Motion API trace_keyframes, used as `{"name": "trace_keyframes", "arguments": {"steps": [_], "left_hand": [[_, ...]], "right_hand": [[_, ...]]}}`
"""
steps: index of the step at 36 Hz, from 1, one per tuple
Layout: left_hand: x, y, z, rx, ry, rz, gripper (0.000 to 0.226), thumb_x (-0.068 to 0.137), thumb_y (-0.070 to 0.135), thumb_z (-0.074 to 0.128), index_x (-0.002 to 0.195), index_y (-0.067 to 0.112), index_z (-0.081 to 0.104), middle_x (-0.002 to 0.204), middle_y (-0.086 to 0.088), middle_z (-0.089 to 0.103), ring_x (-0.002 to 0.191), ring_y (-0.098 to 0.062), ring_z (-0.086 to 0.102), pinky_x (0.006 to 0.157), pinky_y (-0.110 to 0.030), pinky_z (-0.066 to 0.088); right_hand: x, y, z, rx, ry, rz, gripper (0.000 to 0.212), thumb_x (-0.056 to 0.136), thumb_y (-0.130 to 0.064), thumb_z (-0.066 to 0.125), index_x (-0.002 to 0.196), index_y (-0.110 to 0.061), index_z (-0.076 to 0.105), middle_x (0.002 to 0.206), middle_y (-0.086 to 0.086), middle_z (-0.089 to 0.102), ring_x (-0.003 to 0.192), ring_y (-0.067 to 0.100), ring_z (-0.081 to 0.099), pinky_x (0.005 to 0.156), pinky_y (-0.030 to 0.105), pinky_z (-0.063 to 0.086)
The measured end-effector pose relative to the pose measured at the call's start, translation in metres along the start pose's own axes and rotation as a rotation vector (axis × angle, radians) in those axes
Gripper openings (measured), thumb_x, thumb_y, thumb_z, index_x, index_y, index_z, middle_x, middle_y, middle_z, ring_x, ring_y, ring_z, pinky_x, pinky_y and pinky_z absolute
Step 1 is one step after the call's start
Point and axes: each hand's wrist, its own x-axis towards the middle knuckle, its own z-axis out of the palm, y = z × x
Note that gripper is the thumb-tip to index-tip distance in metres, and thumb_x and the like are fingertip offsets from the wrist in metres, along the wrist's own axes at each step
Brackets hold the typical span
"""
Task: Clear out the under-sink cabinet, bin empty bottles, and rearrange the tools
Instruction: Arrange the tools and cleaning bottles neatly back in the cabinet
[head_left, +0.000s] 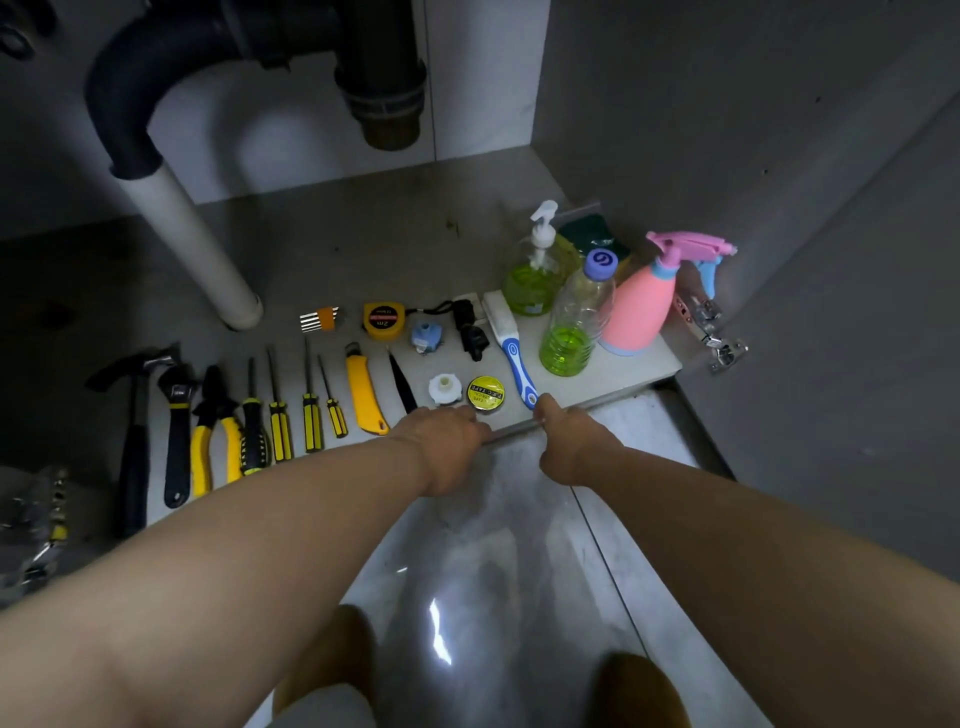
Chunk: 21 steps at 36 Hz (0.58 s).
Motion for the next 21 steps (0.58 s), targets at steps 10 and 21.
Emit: {"name": "trace_keyframes", "arguments": {"steps": [10, 21], "left_hand": [[-0.015, 0.001, 0.004, -0.080, -0.058, -0.007, 0.058, 0.097, 0.023, 0.057, 0.151, 0.029, 0.039, 0.139, -0.003, 0.046, 0.124, -0.029, 0.053, 0.096, -0.038, 0.041], [-0.092, 0.009, -0.068, -0.090, 0.063, -0.071, 0.046, 0.097, 0.026, 0.056, 0.142, 0.026, 0.054, 0.143, -0.004, 0.054, 0.128, -0.026, 0.054, 0.101, -0.033, 0.047]], "right_hand": [[-0.007, -0.006, -0.001, -0.010, -0.005, 0.009, 0.056, 0.087, -0.012, 0.051, 0.140, -0.022, 0.033, 0.104, 0.010, 0.048, 0.092, 0.029, 0.055, 0.076, 0.037, 0.051], [-0.089, -0.029, -0.054, 0.238, -0.199, -0.080, 0.047, 0.093, -0.016, 0.056, 0.136, -0.026, 0.040, 0.099, 0.012, 0.062, 0.086, 0.027, 0.071, 0.061, 0.030, 0.046]]}}
